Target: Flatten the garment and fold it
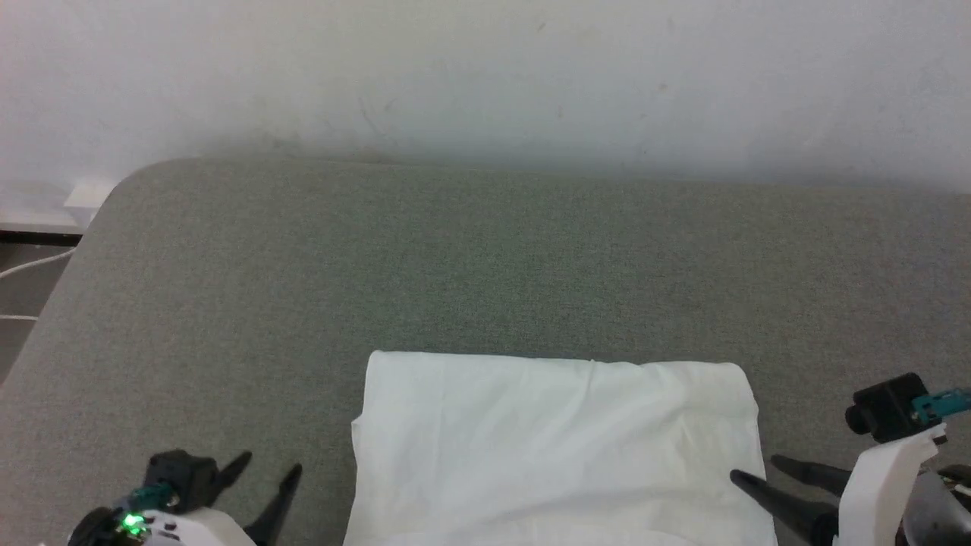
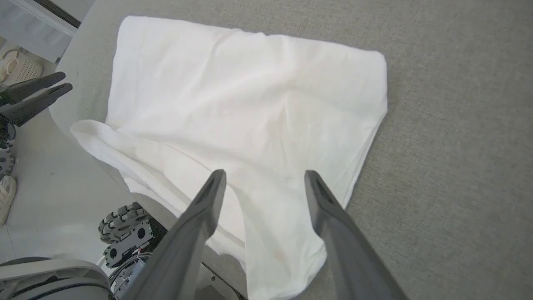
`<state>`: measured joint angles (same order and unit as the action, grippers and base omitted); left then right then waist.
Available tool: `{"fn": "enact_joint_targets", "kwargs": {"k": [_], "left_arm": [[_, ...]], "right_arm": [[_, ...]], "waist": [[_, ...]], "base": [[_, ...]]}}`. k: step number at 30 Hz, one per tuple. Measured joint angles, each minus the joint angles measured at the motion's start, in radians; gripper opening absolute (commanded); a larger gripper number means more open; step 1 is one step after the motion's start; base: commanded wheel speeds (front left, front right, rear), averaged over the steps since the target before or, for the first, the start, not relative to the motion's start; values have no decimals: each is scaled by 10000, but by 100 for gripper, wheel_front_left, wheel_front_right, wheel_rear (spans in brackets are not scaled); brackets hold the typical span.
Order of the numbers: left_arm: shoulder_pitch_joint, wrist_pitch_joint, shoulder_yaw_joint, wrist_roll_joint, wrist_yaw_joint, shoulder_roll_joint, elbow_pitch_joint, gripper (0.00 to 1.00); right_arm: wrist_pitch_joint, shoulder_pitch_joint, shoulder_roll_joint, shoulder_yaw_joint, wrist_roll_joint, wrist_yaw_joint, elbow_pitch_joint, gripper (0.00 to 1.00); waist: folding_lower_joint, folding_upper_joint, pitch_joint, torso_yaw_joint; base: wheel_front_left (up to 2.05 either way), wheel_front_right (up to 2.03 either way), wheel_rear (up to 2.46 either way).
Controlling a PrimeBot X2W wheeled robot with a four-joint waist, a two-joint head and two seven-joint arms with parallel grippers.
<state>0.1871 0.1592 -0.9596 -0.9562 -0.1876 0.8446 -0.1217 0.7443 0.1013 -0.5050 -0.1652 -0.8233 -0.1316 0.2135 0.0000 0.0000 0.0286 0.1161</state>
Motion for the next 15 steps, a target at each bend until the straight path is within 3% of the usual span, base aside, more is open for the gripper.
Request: {"fn": "enact_joint_targets", "kwargs": {"k": [3, 6, 11, 15], "left_arm": [[78, 675, 867, -355, -303, -94, -19, 100], [71, 953, 2017, -464, -589, -554, 77, 100], [-441, 978, 5565, 1145, -727, -2506, 1210, 100], [-1679, 978, 7317, 2932, -249, -4123, 1858, 100]], "right_arm": [[21, 12, 418, 752, 443, 0, 134, 100], [-211, 13, 940, 1252, 1657, 0, -65, 100], [-646, 46, 2675, 1921, 3072, 0, -842, 100], [-813, 105, 3636, 2272, 3923, 0, -1499, 100]], "waist": [[0, 0, -47, 48], [0, 0, -49, 73], [0, 0, -1, 145], [0, 0, 71, 165]], "base": [[0, 0, 0], [0, 0, 0], [0, 0, 0], [0, 0, 0]]}}
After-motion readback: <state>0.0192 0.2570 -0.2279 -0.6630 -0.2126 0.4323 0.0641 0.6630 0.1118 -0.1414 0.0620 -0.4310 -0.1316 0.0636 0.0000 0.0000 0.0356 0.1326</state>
